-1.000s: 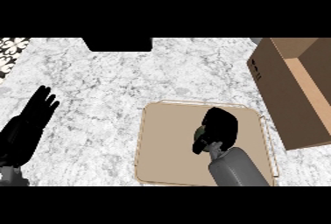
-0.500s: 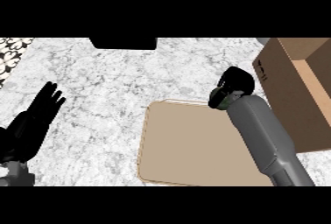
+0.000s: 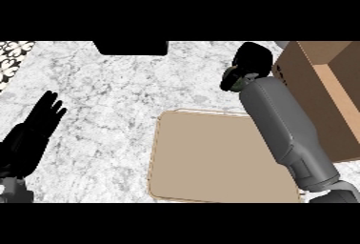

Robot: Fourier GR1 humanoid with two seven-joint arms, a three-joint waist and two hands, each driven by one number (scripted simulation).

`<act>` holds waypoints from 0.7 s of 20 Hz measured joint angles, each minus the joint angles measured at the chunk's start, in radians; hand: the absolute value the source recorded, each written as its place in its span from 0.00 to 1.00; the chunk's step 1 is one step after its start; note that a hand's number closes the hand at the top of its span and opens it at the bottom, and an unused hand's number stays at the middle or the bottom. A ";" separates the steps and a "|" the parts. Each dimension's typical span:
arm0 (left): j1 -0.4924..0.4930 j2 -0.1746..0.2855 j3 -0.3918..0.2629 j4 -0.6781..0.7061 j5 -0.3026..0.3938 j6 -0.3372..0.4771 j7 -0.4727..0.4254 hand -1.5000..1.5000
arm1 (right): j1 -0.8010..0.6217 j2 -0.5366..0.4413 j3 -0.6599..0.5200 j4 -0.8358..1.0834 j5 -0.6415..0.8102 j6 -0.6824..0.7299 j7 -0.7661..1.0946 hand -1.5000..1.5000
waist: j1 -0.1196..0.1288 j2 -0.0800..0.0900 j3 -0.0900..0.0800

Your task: Pick the squash from the tray and place it in the cardboard box

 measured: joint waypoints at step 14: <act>-0.004 -0.001 0.022 -0.007 0.000 0.006 0.019 0.50 | -0.134 -0.108 0.004 -0.278 0.171 0.032 0.258 1.00 | -0.022 -0.008 -0.001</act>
